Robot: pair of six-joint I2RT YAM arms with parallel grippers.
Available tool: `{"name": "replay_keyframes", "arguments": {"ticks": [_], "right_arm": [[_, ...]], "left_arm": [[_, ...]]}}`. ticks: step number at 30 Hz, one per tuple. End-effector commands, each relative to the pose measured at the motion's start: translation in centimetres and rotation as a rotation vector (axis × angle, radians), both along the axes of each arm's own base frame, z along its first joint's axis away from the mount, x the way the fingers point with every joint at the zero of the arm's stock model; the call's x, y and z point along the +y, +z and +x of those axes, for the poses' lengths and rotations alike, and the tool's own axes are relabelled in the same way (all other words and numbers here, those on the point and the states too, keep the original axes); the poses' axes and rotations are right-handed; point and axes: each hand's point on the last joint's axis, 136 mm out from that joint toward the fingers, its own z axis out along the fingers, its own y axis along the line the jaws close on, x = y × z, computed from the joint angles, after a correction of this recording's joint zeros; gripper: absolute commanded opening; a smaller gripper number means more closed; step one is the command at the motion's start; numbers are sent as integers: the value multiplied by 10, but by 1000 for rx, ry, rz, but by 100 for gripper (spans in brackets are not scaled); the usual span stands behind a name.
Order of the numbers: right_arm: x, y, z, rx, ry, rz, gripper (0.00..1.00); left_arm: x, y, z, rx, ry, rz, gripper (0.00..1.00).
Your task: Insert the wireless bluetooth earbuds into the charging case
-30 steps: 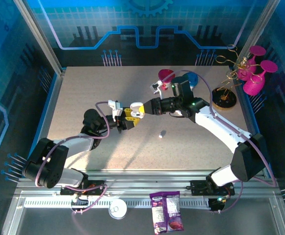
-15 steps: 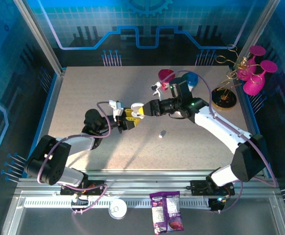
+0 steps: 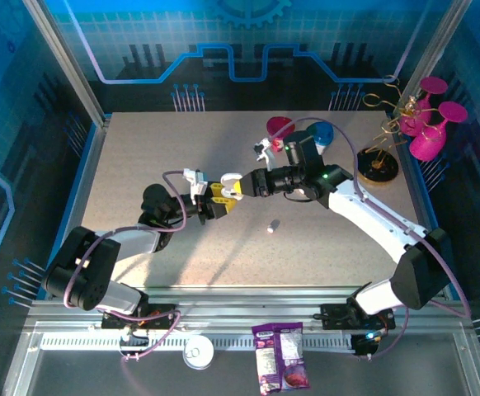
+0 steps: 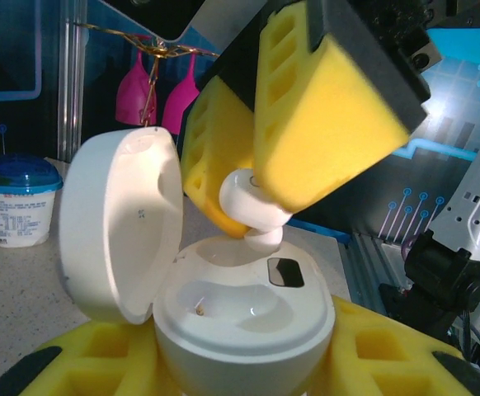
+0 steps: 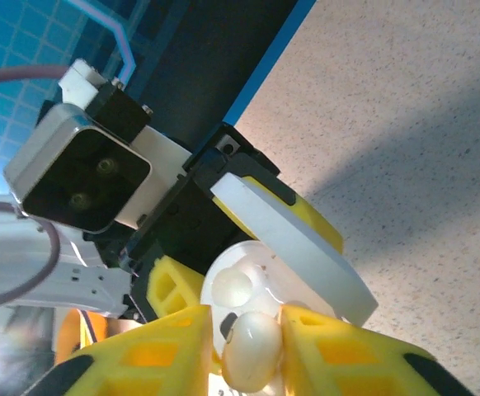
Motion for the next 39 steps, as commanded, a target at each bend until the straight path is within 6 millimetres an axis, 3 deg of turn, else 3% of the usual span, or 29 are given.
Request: {"name": "replay_keyframes", "arguments": {"ticks": [1,11,17,27,39], "right_arm": [[0,-3,3,-45,-28,-54,20],[5,1,-5,-212,-5,-93,18],[2,-2,-5,-208,-10,-117,28],[-4,14,-9,-244,-34,-105,30],[-10,42,-19,-342,-33,-33,54]], "left_arm": [[-2,26,-16,-137,-70,-32,26],[-2,27,-16,-117,-77,-40,26],[-2,30,-17,-116,-78,-47,26],[-2,29,-17,-115,-77,-44,26],[-1,25,-17,-155,-69,-33,26]]}}
